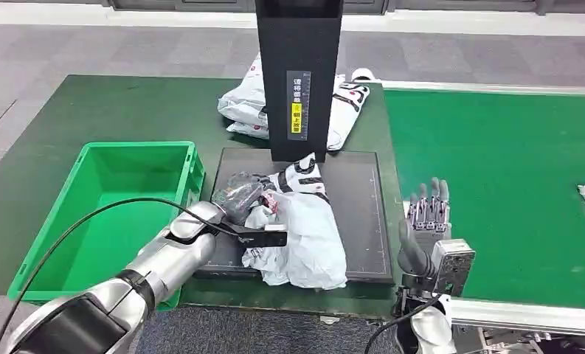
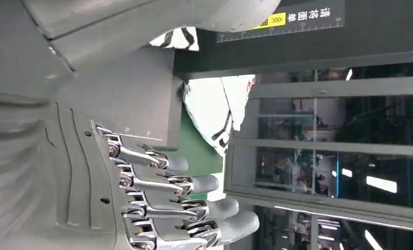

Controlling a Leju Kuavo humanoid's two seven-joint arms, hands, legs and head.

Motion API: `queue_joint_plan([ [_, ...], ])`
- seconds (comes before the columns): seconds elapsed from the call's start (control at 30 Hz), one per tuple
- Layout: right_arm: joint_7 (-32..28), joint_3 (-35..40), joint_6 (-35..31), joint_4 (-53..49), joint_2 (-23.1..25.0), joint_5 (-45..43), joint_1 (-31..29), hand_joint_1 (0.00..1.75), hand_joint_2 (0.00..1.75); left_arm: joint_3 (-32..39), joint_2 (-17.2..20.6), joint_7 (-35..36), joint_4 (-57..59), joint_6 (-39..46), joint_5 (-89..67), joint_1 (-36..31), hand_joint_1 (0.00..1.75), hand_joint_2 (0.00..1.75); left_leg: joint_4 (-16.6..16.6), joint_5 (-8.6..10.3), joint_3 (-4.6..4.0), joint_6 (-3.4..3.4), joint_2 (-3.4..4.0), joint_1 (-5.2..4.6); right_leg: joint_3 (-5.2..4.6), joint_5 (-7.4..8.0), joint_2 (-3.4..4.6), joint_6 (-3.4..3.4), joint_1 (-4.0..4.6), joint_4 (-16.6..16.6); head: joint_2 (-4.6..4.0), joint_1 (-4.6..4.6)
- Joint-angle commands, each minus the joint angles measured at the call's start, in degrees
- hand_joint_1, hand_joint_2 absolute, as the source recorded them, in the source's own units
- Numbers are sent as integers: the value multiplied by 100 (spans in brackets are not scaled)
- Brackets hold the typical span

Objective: Moved the parcel from conveyor to table for the left to box.

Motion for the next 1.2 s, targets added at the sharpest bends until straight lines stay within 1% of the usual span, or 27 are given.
queue_joint_plan([
  [0.03, 37, -361, -8, -38, 153, -11, 20, 0, 175, 247, 38, -51, 97, 516, 8, -223, 175, 175, -4, -5, 15, 2, 19, 2, 15, -3, -9, -7, 8, -5, 0, 0],
  [0.13, 102, -418, -30, -65, 268, -202, 209, 0, 175, 947, -50, -17, -159, 1281, 268, -370, 175, 175, -4, -6, 16, 3, 17, 2, 16, -4, -11, -6, 8, -6, -2, 0],
  [0.2, 45, -412, -76, 40, 302, -339, 221, 0, 175, 2023, -47, 386, -1015, 1320, -520, -337, 175, 175, 4, -3, -2, 1, 1, 5, 3, -5, -20, -5, 9, 0, -2, 0],
  [0.27, -12, -376, -131, 138, 285, -400, 178, 0, 175, 2833, -89, 637, -1369, 1320, -1281, -483, 175, 175, 11, -6, -9, 1, 3, 10, -4, -5, -19, -6, 14, 4, -2, 0],
  [0.3, -33, -349, -150, 194, 276, -440, 144, 0, 175, 3321, -61, 691, -1589, 1320, -1634, -599, 175, 175, 8, -6, -1, 2, 8, 5, 1, -7, -21, -7, 11, 4, -2, 0],
  [0.37, -70, -341, -200, 228, 267, -512, 131, 0, 175, 3852, 125, 688, -1916, 1320, -1981, -734, 175, 175, 21, -7, -23, 1, 16, 10, -22, -2, -10, -7, 15, 13, -2, 0],
  [0.4, -91, -355, -245, 228, 259, -560, 143, 0, 175, 4129, 247, 828, -2337, 1320, -2457, -677, 175, 175, 15, -5, -16, 0, 20, 11, -17, 1, 0, -6, 14, 6, 0, 0],
  [0.43, -97, -364, -255, 231, 249, -590, 156, 0, 175, 4285, 326, 766, -2490, 1320, -2528, -655, 175, 175, 17, -8, -15, 0, 35, 8, -22, 0, 9, -8, 12, 12, 0, 0],
  [0.47, -140, -422, -307, 223, 233, -652, 195, 0, 175, 4691, 527, 568, -2754, 1320, -2493, -594, 175, 175, 12, -5, -18, -2, 46, 9, -28, 7, 26, -9, 12, 8, -2, 0],
  [0.53, -180, -487, -317, 186, 199, -718, 261, 0, 175, 5385, 694, 102, -3009, 1320, -2256, -458, 175, 175, 5, -7, -7, -2, 64, 7, -23, 9, 41, -12, 11, 4, -2, 0],
  [0.57, -198, -512, -320, 167, 194, -733, 282, 0, 175, 5564, 747, -57, -3021, 1320, -2050, -431, 175, 175, 3, -10, 4, -2, 75, 7, -16, 6, 47, -15, 13, 4, 0, 0],
  [0.6, -226, -571, -328, 115, 189, -751, 325, 0, 175, 6005, 924, -491, -3069, 1320, -1616, -332, 175, 175, -5, -12, 18, -2, 85, 6, -5, 4, 50, -18, 13, 1, 0, 0],
  [0.63, -240, -603, -332, 91, 197, -779, 341, 0, 175, 6149, 992, -721, -3036, 1320, -1293, -307, 175, 175, -7, -9, 15, -3, 86, 2, -12, 6, 60, -14, 8, 1, -2, 0],
  [0.67, -255, -656, -344, 50, 204, -822, 365, 0, 175, 6403, 1113, -945, -3179, 1320, -1184, -204, 175, 175, -18, -15, 36, -6, 121, 1, -4, 9, 93, -19, 8, -3, 0, 0],
  [0.7, -258, -695, -350, 26, 208, -842, 385, 0, 175, 6847, 1088, -1256, -3395, 1320, -1202, -127, 175, 175, -17, -16, 40, -6, 118, 5, 2, 7, 83, -21, 13, -5, -2, -2],
  [0.73, -262, -722, -355, 17, 216, -862, 392, 0, 175, 7022, 1097, -1372, -3450, 1320, -1206, -95, 175, 175, -18, -13, 29, -6, 108, 1, -7, 8, 86, -17, 10, -2, -2, 0],
  [0.77, -262, -746, -356, 12, 215, -875, 405, 0, 175, 7276, 1165, -1402, -3486, 1320, -1312, -43, 175, 175, -19, -18, 38, -7, 120, 5, -1, 6, 93, -20, 17, -6, -2, 0],
  [0.8, -262, -771, -361, 3, 216, -874, 423, 0, 175, 7504, 1265, -1317, -3605, 1320, -1706, 44, 175, 175, -14, -15, 20, -12, 100, 1, -15, 7, 86, -19, 15, 2, -2, -2],
  [0.83, -262, -781, -360, -1, 222, -875, 425, 0, 175, 7580, 1356, -1111, -3683, 1320, -2142, 111, 175, 175, -16, -18, 27, -13, 103, 2, -8, 3, 84, -22, 19, -1, -2, -2],
  [0.87, -265, -839, -359, -49, 279, -857, 442, 0, 175, 7394, 1676, -312, -3697, 1320, -2982, 334, 175, 175, -24, -25, 45, -16, 123, 2, 2, 1, 98, -25, 21, -5, -2, -2],
  [0.9, -265, -839, -359, -49, 279, -857, 442, 0, 175, 7394, 1676, -312, -3697, 1320, -2982, 334, 175, 175, -22, -22, 35, -16, 114, 0, -7, 1, 102, -24, 18, -2, -2, 0],
  [0.93, -257, -853, -355, -84, 310, -830, 439, 0, 175, 7161, 1937, 257, -3444, 1320, -3531, 466, 175, 175, -21, -20, 31, -15, 104, 0, -7, -2, 91, -26, 18, -1, 0, 0],
  [0.97, -230, -912, -365, -166, 331, -795, 458, 0, 175, 6649, 2202, 691, -3304, 1320, -3591, 550, 175, 175, -23, -22, 37, -16, 106, 7, 1, -4, 94, -28, 20, -3, 0, 0],
  [1.0, -211, -925, -354, -184, 337, -786, 465, 0, 175, 6455, 2318, 1001, -3383, 1320, -3869, 653, 175, 175, -24, -21, 40, -15, 106, 6, 1, -5, 90, -30, 18, -2, 0, -2],
  [1.1, -211, -925, -354, -184, 337, -786, 465, 0, 175, 6455, 2318, 1001, -3383, 1320, -3869, 653, 175, 175, -13, -22, 20, -23, 90, 13, -13, -7, 74, -32, 22, 4, -2, -2],
  [1.17, -177, -1038, -356, -291, 333, -747, 531, 0, 175, 5537, 2580, 960, -1541, 1267, -3460, 269, 175, 175, -13, -17, 14, -23, 69, 13, -16, -9, 60, -31, 24, 3, 0, -2],
  [1.2, -178, -1102, -287, -329, 318, -710, 560, 0, 175, 4966, 2674, 921, -1237, 915, -3522, 210, 175, 175, -17, -17, 22, -23, 63, 11, -7, -12, 50, -32, 24, 1, -2, 0],
])
